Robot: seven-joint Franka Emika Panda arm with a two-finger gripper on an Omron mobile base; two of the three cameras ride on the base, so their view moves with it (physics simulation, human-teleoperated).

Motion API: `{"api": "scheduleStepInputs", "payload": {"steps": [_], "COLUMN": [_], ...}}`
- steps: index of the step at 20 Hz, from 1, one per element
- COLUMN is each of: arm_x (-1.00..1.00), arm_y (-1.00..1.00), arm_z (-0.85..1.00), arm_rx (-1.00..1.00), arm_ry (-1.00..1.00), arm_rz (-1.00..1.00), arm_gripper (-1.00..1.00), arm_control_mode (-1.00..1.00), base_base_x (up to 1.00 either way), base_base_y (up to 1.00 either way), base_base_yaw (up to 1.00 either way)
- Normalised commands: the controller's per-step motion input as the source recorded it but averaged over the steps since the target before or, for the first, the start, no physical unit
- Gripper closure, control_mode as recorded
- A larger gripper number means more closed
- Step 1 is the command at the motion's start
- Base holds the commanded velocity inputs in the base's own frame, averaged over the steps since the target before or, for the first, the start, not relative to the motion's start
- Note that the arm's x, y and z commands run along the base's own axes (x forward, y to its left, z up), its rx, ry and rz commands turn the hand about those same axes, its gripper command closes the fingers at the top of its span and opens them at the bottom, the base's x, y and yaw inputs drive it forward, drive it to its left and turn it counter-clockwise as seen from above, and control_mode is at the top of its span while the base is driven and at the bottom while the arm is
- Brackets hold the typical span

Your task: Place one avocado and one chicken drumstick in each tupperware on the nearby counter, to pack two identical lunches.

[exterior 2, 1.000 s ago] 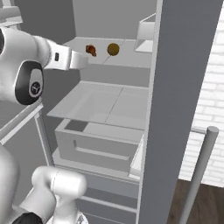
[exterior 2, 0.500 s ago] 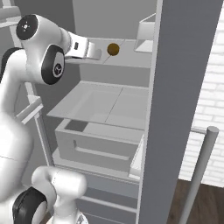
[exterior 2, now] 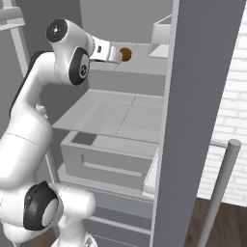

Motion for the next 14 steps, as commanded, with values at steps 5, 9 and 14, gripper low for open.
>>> {"api": "scheduleStepInputs", "payload": {"steps": [5,9,14], "arm_x": [0.78,0.66,0.60], "arm_y": [-0.05,-0.17,-0.17], "arm_z": [-0.03,-0.02,-0.12], "arm_rx": [0.00,0.00,0.01], "arm_ry": [0.06,0.07,0.02], "arm_rz": [0.00,0.00,0.00], "arm_gripper": [-1.00,-1.00,-1.00], "arm_control_mode": [-1.00,-1.00,-1.00], "base_base_x": [0.00,0.00,0.00], "base_base_y": [0.00,0.00,0.00], "base_base_yaw": [0.00,0.00,0.00]}}
